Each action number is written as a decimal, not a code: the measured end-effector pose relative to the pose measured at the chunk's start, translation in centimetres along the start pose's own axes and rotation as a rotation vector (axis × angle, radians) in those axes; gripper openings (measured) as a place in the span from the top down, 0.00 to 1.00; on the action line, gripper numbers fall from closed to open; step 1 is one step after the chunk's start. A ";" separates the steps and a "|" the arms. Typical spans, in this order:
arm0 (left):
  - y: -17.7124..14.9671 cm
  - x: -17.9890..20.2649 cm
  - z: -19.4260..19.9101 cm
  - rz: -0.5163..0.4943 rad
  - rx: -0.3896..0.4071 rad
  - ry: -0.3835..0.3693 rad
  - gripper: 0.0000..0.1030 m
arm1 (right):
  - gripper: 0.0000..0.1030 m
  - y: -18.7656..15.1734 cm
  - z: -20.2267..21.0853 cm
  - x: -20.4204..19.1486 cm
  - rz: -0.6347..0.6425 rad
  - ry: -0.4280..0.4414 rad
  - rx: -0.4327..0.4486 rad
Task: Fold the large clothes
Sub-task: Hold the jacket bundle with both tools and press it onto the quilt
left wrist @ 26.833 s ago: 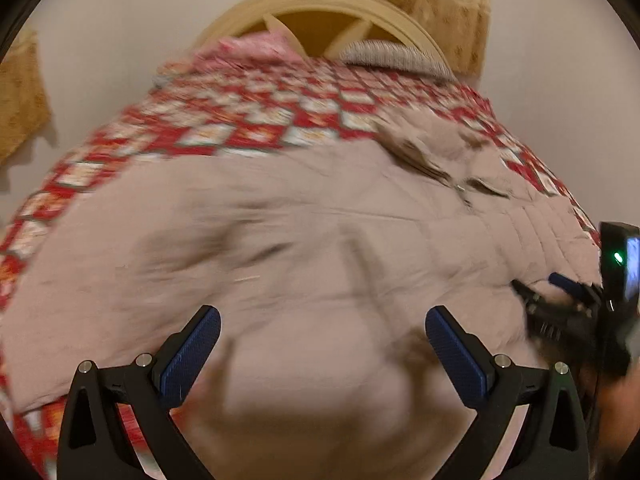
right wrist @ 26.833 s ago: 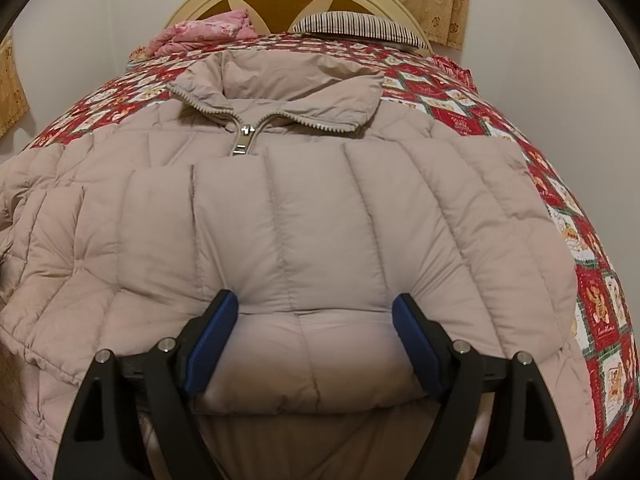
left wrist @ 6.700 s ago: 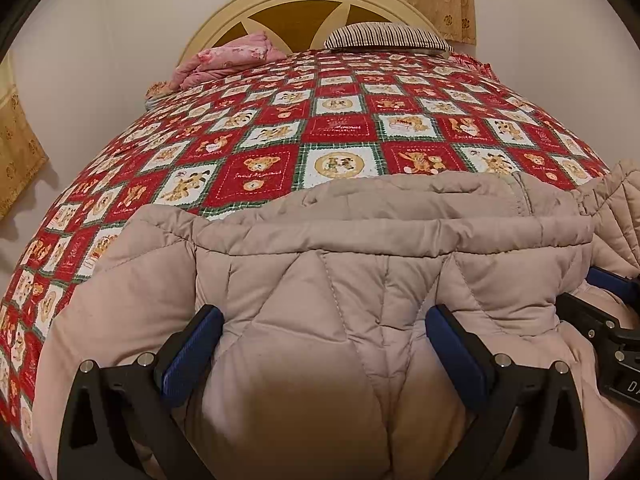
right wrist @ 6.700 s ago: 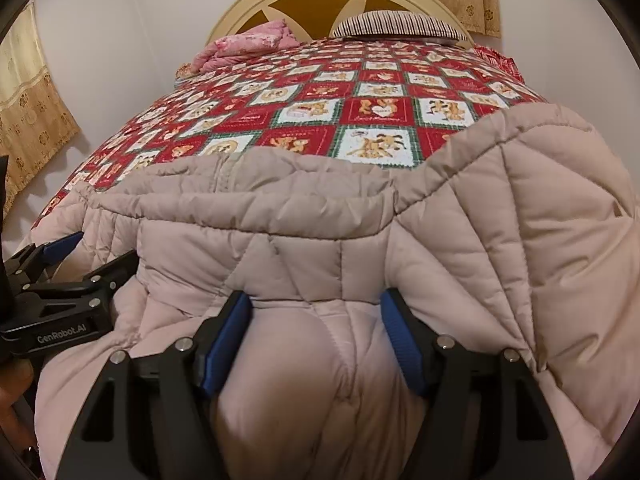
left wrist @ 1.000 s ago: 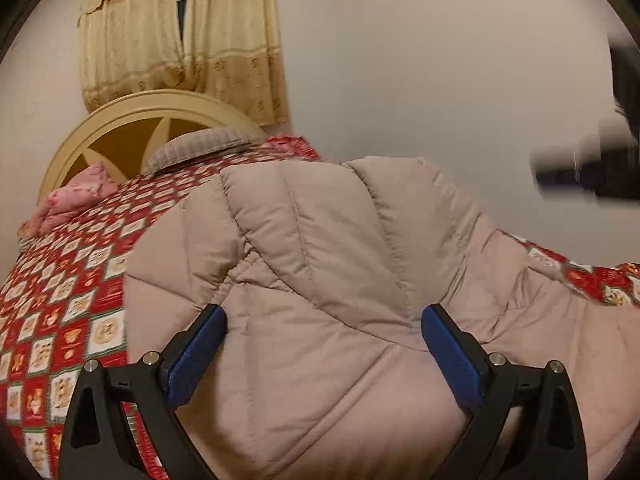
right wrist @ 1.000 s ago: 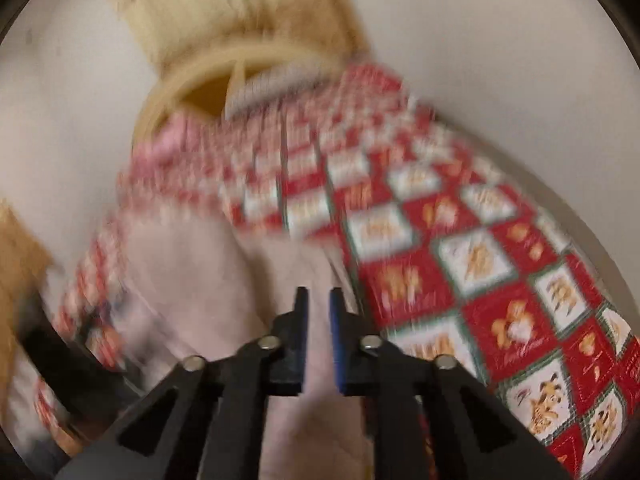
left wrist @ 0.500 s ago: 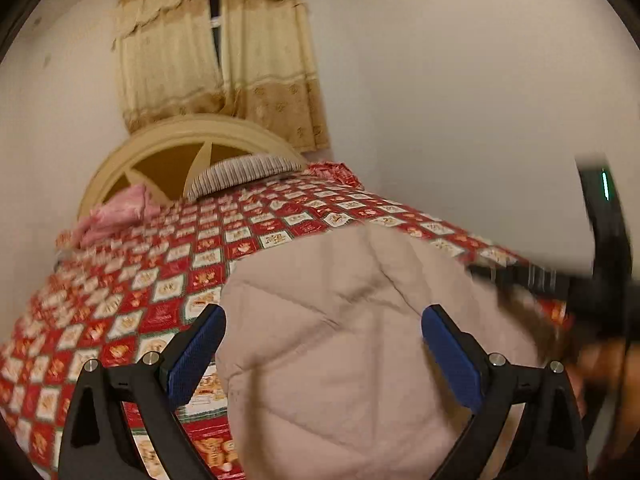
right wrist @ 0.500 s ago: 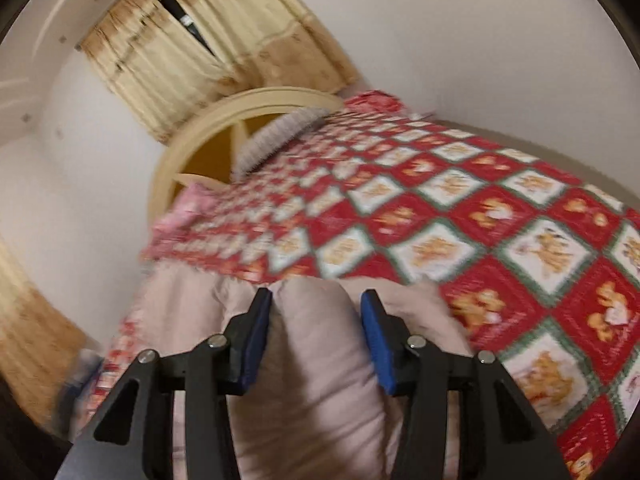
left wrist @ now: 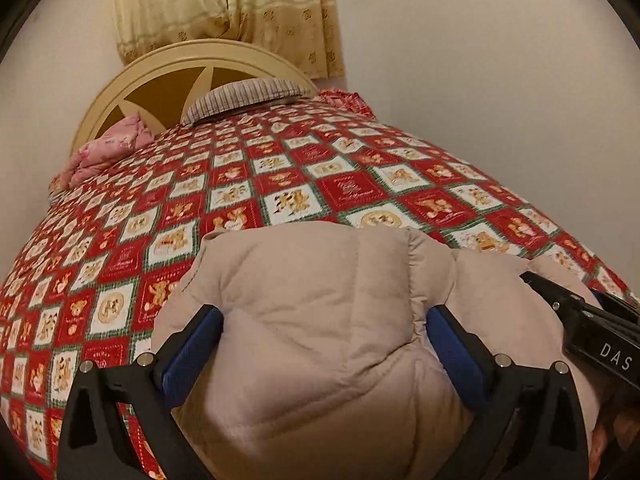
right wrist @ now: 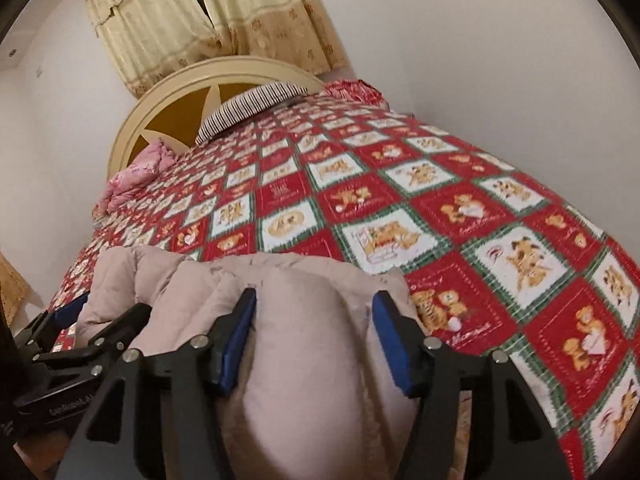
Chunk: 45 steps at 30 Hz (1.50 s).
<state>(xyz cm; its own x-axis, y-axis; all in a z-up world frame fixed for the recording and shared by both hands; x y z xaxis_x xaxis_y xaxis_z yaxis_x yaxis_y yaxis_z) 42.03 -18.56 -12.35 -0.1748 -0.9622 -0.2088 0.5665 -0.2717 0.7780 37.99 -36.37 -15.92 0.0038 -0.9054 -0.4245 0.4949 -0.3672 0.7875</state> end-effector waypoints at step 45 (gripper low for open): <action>-1.5 0.5 -3.6 0.002 -0.079 0.022 0.01 | 0.33 -1.4 -4.4 0.6 -0.017 -0.063 -0.162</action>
<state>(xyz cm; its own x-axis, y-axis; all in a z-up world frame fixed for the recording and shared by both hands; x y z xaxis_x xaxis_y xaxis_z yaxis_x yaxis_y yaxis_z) 44.02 -18.67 -15.76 -0.1564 -0.9625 -0.2215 0.6286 -0.2699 0.7294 41.11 -35.44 -19.25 -0.0580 -0.9128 -0.4042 0.6279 -0.3481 0.6961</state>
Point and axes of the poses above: each gripper's, at about its wrist camera, not at the fingertips, and z roughly against the way its jaws point, x to its right, y to its top, the point moved 2 cm from there along -z, roughly the way its jaws point, and after that the axes turned 12 degrees about y, right-handed, at the moved point
